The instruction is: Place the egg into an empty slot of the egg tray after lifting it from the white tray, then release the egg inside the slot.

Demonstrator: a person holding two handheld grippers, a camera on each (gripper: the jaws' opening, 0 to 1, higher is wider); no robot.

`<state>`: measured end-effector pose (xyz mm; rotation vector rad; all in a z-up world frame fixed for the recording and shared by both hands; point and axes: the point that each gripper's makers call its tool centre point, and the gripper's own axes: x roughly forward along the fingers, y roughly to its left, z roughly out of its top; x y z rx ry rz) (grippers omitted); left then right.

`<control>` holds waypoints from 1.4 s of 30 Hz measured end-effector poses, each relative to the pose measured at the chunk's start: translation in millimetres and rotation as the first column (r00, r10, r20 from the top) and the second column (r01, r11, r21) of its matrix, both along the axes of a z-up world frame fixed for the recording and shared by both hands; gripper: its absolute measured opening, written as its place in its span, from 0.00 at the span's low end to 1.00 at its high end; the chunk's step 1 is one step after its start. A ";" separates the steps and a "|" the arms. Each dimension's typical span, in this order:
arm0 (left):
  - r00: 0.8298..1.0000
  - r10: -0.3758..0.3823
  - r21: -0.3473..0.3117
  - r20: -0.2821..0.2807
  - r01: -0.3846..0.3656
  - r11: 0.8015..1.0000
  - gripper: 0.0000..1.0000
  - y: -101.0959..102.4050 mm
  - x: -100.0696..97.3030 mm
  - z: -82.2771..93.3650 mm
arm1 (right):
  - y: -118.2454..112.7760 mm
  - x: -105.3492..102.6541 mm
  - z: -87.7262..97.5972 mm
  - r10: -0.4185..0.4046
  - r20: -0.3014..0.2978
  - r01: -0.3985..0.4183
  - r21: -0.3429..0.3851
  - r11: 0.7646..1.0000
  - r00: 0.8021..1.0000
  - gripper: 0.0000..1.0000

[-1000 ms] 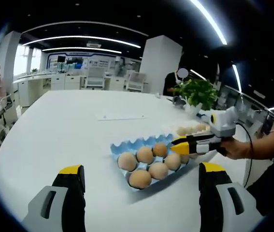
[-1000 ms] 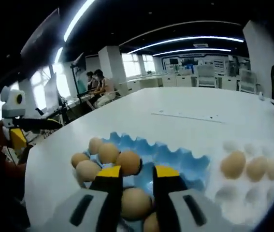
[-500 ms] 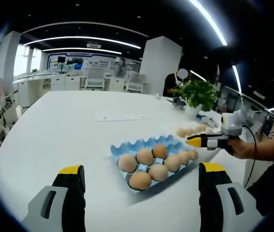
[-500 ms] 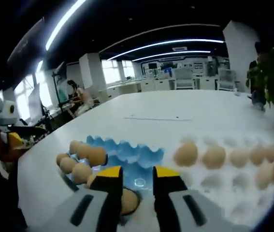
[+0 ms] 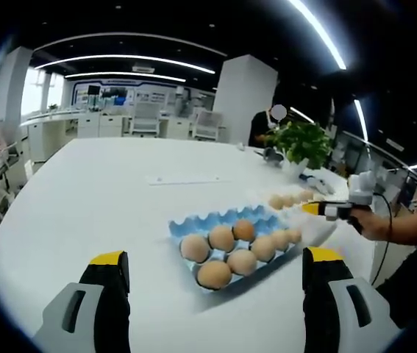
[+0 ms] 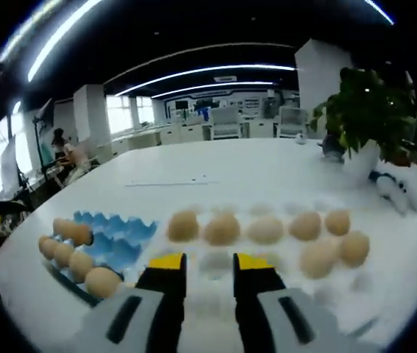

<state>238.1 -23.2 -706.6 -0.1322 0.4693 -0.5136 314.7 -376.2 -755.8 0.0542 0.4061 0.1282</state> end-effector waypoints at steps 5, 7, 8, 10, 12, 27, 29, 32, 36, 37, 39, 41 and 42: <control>1.000 0.014 0.003 0.002 -0.014 1.000 0.99 3.0 0.5 -0.3 | -46.1 -1.6 7.2 -0.149 0.029 0.150 -0.035 0.988 0.988 0.25; 1.000 0.021 -0.001 0.000 -0.021 1.000 0.99 4.7 1.3 -0.5 | -61.0 -1.8 5.5 -0.188 0.029 0.189 -0.048 0.981 0.982 0.25; 1.000 0.021 -0.003 0.000 -0.021 1.000 0.99 4.9 1.3 -0.3 | -67.0 -1.6 4.2 -0.205 0.028 0.207 -0.046 0.977 0.978 0.26; 1.000 0.021 -0.005 -0.001 -0.021 1.000 0.99 4.9 1.2 0.2 | -78.9 -1.7 0.0 -0.244 0.016 0.245 -0.044 0.969 0.970 0.27; 1.000 0.019 0.005 0.002 -0.019 1.000 0.99 5.8 1.1 0.1 | -84.0 0.8 -4.5 -0.249 0.009 0.249 -0.048 0.967 0.968 0.27; 1.000 0.014 0.006 -0.011 -0.014 1.000 0.98 4.3 -2.2 -3.5 | -88.4 13.7 -24.5 -0.182 -0.033 0.178 -0.110 0.978 0.983 0.31; 1.000 0.008 0.009 -0.011 -0.008 1.000 0.98 2.9 -2.5 -3.5 | -94.1 14.3 -16.1 -0.204 -0.009 0.201 -0.129 0.971 0.979 0.26; 1.000 0.006 0.009 -0.003 -0.006 1.000 0.98 2.6 -1.8 -1.1 | -87.1 13.7 -16.5 -0.177 -0.025 0.174 -0.089 0.981 0.984 0.26; 1.000 0.010 0.009 -0.002 -0.010 1.000 0.98 4.1 -1.7 -0.4 | -82.3 12.3 -17.6 -0.171 -0.034 0.167 -0.099 0.981 0.985 0.26; 1.000 0.011 0.010 -0.003 -0.011 1.000 0.98 4.6 -1.8 -0.6 | -81.4 11.2 -15.8 -0.182 -0.035 0.178 -0.084 0.980 0.983 0.26; 1.000 0.014 0.008 -0.004 -0.014 1.000 0.98 5.2 -2.5 -0.6 | -80.0 8.2 -15.4 -0.181 -0.033 0.178 -0.084 0.980 0.983 0.26; 1.000 0.014 0.009 -0.005 -0.014 1.000 0.98 5.6 -3.1 -1.0 | -78.3 6.4 -13.7 -0.181 -0.032 0.178 -0.081 0.981 0.983 0.26; 1.000 0.015 0.011 -0.005 -0.015 1.000 0.98 5.9 -3.3 -1.3 | -79.0 7.6 -14.1 -0.180 -0.031 0.177 -0.082 0.981 0.983 0.25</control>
